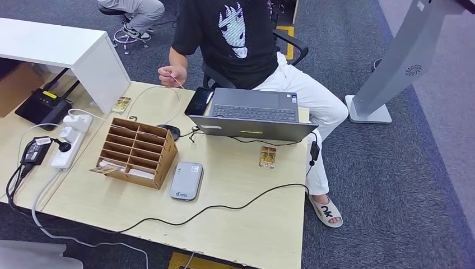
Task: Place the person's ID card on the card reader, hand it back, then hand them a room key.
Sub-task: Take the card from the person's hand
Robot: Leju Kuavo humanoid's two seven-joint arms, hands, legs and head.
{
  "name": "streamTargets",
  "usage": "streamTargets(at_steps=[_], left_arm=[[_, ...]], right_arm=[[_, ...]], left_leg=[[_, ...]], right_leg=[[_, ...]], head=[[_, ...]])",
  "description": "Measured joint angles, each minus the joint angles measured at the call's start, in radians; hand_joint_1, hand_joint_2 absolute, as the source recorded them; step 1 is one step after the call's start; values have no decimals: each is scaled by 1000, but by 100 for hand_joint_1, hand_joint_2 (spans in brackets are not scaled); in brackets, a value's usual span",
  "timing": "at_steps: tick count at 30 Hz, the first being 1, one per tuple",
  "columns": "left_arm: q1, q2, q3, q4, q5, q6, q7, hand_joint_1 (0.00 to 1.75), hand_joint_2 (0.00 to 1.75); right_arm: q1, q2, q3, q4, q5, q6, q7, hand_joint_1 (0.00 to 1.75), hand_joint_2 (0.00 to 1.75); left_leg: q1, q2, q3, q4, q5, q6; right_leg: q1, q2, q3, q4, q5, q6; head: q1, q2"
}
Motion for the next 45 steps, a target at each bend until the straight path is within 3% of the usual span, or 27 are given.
streamTargets(at_steps=[8,14,18,22,30,31,32,34,35,36,39,45], left_arm=[[-5,-2,87,-56,3,0,0,0,175],[-2,-5,110,-165,105,-32,-69,0,175],[25,-23,100,-423,143,-168,-3,0,175],[50,-50,61,-664,209,-354,-43,0,175],[62,-70,36,-765,209,-438,-64,0,175],[79,-83,8,-848,189,-499,-69,0,175],[114,-90,-85,-1007,139,-558,-51,0,175],[229,-62,-464,-1408,75,-495,-29,0,175],[283,-36,-653,-1569,63,-421,-21,0,175],[322,-16,-779,-1654,81,-347,-36,0,175],[357,-2,-846,-1712,93,-341,-51,0,175],[376,6,-880,-1747,96,-340,-54,0,175]], right_arm=[[1,0,-18,0,1,0,0,0,175],[1,0,-41,0,3,-8,4,0,175],[2,0,-70,0,22,-8,3,0,175],[1,1,-93,0,49,-1,2,0,175],[1,2,-97,0,65,12,13,0,175],[1,3,-98,0,78,25,27,0,175],[1,6,-100,0,98,44,45,0,175],[0,19,-105,0,135,76,73,0,175],[0,26,-108,0,147,84,79,0,175],[0,31,-110,0,151,88,80,0,175],[0,35,-110,0,152,90,81,0,175],[1,36,-111,0,152,91,82,0,175]], left_leg=[[0,0,0,0,0,0],[1,0,0,0,0,0],[1,0,0,0,0,-1],[1,-1,1,0,0,-2],[2,-1,1,0,0,-2],[4,-1,1,1,0,-3],[6,-1,0,3,-1,-3],[7,-2,-1,4,-1,-5],[6,-2,-2,4,0,-5],[5,-1,-2,3,0,-6],[4,-1,-1,3,0,-6],[4,0,-1,1,0,-7]], right_leg=[[0,0,1,0,0,-1],[1,0,1,0,0,-1],[2,0,1,0,-1,-2],[3,-2,-1,0,-2,-3],[3,-2,-1,0,-2,-4],[5,-1,-2,0,-1,-4],[6,-2,-3,0,-1,-4],[8,-2,-2,1,0,-6],[8,-2,-1,2,0,-7],[8,-2,0,2,1,-7],[8,-1,-1,2,0,-7],[8,-1,-1,2,0,-8]], head=[[0,0],[0,0],[1,0],[1,0],[0,0],[-1,0],[1,0],[5,0],[7,0],[6,0],[6,0],[6,0]])
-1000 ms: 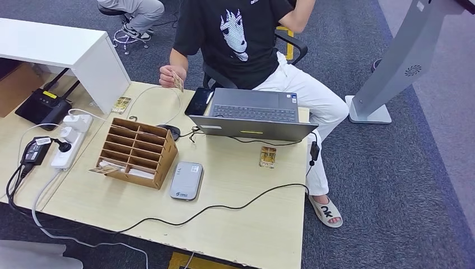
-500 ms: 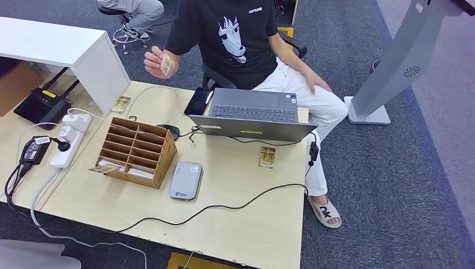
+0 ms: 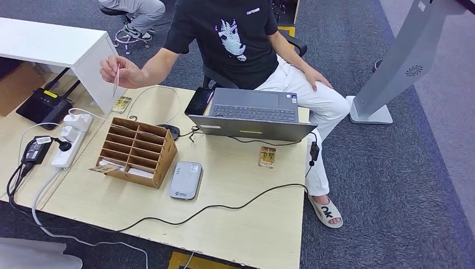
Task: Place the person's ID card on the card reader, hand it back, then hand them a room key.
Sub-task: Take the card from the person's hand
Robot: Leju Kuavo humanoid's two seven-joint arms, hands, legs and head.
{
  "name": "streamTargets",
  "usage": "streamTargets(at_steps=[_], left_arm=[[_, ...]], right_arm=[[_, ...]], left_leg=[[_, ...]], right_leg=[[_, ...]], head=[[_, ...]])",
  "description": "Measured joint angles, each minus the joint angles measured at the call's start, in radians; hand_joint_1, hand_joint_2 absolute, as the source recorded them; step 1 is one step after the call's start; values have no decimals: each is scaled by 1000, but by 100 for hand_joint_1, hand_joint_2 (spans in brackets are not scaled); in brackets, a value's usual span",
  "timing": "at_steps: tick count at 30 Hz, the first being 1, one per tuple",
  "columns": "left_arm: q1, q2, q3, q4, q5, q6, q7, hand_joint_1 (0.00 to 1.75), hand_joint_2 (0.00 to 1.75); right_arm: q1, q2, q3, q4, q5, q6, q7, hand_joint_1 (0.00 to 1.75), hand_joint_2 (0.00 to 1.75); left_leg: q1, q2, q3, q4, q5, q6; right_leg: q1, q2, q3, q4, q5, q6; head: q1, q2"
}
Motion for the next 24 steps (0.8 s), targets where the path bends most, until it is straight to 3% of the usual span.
streamTargets(at_steps=[8,11,18,21,24], left_arm=[[5,4,-15,-10,0,-9,3,0,175],[-51,42,-37,7,-34,-70,84,0,175],[-325,162,-157,235,-282,-161,344,0,175],[-526,183,-255,477,-445,-168,454,0,175],[-730,183,-364,769,-569,-130,486,0,175]], right_arm=[[0,0,-1,0,0,0,3,0,175],[-1,1,-5,0,16,9,27,0,175],[-13,0,-5,0,100,69,22,0,175],[-22,-3,14,0,177,127,41,0,175],[-37,-5,40,0,231,167,57,0,175]], left_leg=[[0,0,0,0,0,0],[0,-1,0,0,1,-1],[0,-2,0,0,6,-3],[-1,-7,-3,1,10,-2],[-1,-8,-8,0,14,-3]], right_leg=[[0,0,0,0,0,0],[0,-1,-2,0,0,0],[0,-2,-6,1,3,-3],[-1,-7,-9,1,6,-2],[-2,-6,-9,2,12,-2]], head=[[0,0],[0,0],[0,0],[-1,0],[0,0]])
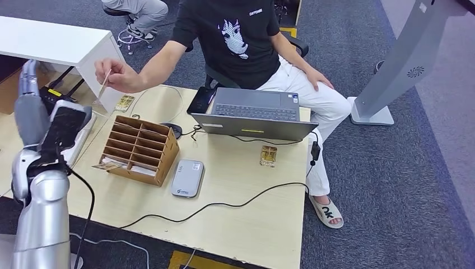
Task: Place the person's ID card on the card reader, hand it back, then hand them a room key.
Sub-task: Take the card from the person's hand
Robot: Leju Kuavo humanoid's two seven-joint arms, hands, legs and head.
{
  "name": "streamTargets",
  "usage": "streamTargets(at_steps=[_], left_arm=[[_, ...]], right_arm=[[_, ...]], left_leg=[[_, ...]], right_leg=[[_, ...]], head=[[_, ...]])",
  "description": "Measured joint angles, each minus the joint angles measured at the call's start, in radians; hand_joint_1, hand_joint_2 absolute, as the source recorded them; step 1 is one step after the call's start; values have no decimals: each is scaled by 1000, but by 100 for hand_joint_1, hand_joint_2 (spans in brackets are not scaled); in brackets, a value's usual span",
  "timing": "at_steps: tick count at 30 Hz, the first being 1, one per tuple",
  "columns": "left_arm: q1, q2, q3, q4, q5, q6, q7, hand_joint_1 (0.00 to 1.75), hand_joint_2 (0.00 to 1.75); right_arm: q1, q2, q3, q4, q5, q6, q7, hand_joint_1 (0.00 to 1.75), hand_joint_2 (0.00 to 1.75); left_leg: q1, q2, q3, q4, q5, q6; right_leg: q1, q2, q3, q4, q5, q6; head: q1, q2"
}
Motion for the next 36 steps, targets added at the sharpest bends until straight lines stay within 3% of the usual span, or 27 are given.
streamTargets(at_steps=[2,5,12,16,34,35,36], left_arm=[[-77,0,-55,115,-13,10,1,0,175],[-134,0,-110,207,-11,5,12,0,175],[-156,1,-157,274,16,-16,20,0,175],[-156,1,-171,285,20,-20,20,175,175],[-156,6,-199,289,22,-23,18,175,175],[-156,6,-202,288,23,-23,18,166,175],[-156,6,-203,287,23,-24,18,122,175]], right_arm=[[-3,-2,10,0,10,10,1,0,175],[3,-5,19,2,21,22,-2,0,175],[7,-11,35,7,51,22,-23,0,175],[8,-14,37,8,55,19,-29,0,175],[9,-16,38,9,70,15,-45,0,175],[9,-16,38,9,70,15,-45,0,175],[9,-16,38,9,70,15,-45,0,175]], left_leg=[[0,7,-1,0,0,0],[-1,11,-1,0,-1,0],[-1,12,-3,0,-1,1],[-1,12,-3,-1,-1,0],[-1,12,-3,-1,-1,0],[-1,12,-3,-1,-1,0],[-1,12,-3,-1,-1,0]], right_leg=[[0,7,-1,1,3,0],[0,12,-3,0,3,0],[0,12,-6,0,2,0],[0,12,-6,0,2,0],[0,12,-6,0,2,0],[0,12,-6,0,2,0],[0,12,-6,0,2,0]], head=[[0,0],[0,0],[0,0],[0,0],[0,0],[0,0],[0,0]])
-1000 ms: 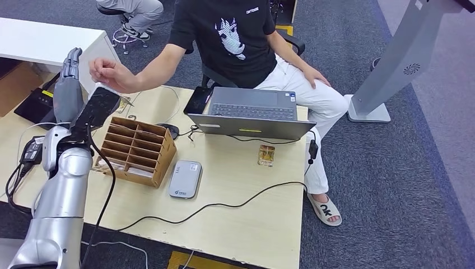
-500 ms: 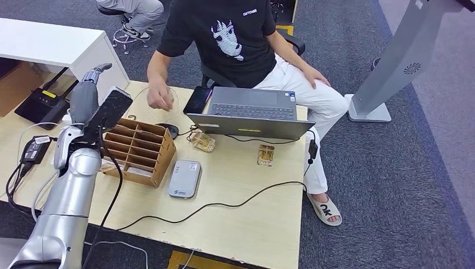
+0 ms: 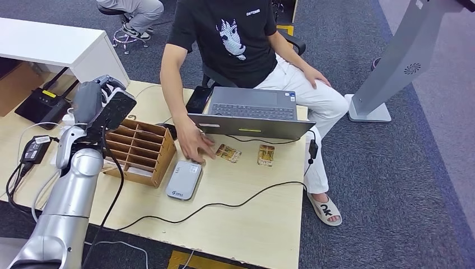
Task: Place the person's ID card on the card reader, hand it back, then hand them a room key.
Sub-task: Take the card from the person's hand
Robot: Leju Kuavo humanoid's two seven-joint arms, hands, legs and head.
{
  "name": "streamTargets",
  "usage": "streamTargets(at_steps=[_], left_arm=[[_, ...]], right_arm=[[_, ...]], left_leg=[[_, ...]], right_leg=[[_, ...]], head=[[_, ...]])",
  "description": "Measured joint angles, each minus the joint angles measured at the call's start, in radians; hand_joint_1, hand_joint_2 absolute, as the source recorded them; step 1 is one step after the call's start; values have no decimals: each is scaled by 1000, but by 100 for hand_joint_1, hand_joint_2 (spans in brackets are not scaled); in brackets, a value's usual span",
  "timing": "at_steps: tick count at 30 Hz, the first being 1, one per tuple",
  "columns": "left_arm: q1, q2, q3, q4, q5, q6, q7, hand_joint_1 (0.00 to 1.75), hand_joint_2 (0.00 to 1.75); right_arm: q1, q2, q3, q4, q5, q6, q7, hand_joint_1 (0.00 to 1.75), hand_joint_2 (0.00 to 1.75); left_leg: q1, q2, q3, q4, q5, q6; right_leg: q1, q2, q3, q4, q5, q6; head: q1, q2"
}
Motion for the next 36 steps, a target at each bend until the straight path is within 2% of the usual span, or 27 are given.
streamTargets(at_steps=[2,3,36], left_arm=[[0,0,-2,-2,2,0,0,35,175],[0,0,-2,-3,3,0,0,0,175],[35,9,-5,-68,-4,9,9,0,175]], right_arm=[[0,0,0,0,0,0,0,0,175],[0,0,0,0,1,0,0,0,175],[0,0,0,8,20,10,3,0,175]], left_leg=[[0,0,0,0,0,0],[0,0,0,0,0,0],[0,0,0,0,0,0]], right_leg=[[0,0,0,0,0,0],[0,0,0,0,0,0],[0,0,0,0,0,0]], head=[[0,0],[0,0],[0,0]])
